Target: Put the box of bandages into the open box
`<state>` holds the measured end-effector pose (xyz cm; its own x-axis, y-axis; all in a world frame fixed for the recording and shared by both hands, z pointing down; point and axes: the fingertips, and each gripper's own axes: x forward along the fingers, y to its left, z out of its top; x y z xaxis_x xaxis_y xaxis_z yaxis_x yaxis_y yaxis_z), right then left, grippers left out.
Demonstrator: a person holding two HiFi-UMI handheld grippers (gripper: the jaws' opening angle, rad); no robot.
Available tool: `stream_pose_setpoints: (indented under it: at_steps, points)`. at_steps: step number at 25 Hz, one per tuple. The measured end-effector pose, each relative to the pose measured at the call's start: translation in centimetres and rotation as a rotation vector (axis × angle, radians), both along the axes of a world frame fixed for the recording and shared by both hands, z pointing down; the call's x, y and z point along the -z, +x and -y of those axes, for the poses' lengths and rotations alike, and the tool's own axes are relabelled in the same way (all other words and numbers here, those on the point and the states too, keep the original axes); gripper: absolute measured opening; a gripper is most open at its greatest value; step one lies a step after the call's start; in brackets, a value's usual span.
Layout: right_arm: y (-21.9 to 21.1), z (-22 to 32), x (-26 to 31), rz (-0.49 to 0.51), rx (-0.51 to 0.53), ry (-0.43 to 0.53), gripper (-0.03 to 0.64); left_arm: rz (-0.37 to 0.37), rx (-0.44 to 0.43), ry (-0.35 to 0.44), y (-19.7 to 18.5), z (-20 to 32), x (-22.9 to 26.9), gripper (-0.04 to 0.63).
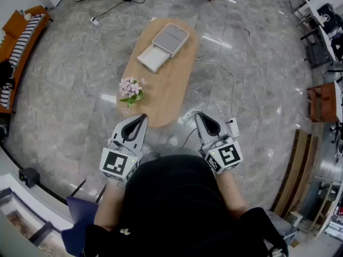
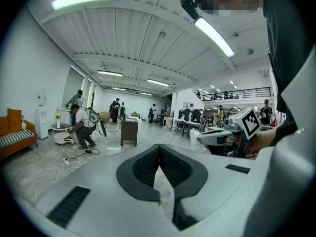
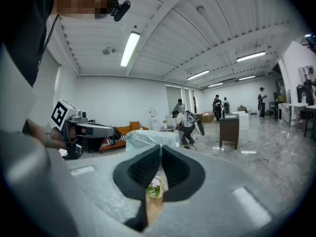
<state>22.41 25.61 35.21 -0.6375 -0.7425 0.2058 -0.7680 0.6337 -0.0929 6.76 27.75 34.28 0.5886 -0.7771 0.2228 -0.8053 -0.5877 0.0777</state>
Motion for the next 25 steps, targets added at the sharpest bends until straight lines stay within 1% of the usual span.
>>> stream_pose_setpoints:
  at_steps: [5, 10, 15, 20, 25]
  points:
    - [1.5, 0.6, 0.5, 0.01, 0.004, 0.013, 0.005, 0.003, 0.007, 0.016, 1.5, 0.6, 0.6, 0.011]
    - [4.3, 1.5, 0.4, 0.067, -0.005, 0.014, 0.005, 0.029, 0.019, 0.02, 3.7, 1.3, 0.8, 0.011]
    - [6.1, 2.4, 0.3, 0.086, 0.027, 0.021, 0.005, 0.055, 0.06, -0.005, 5.2, 2.1, 0.3, 0.011]
    - [7.2, 3.4, -0.3, 0.095, 0.036, 0.01, 0.005, 0.066, 0.063, -0.013, 6.4, 2.9, -0.1, 0.011]
    - [7.4, 5.1, -0.7, 0.117, 0.032, -0.003, 0.005, 0.066, 0.059, -0.046, 6.4, 4.6, -1.1, 0.011]
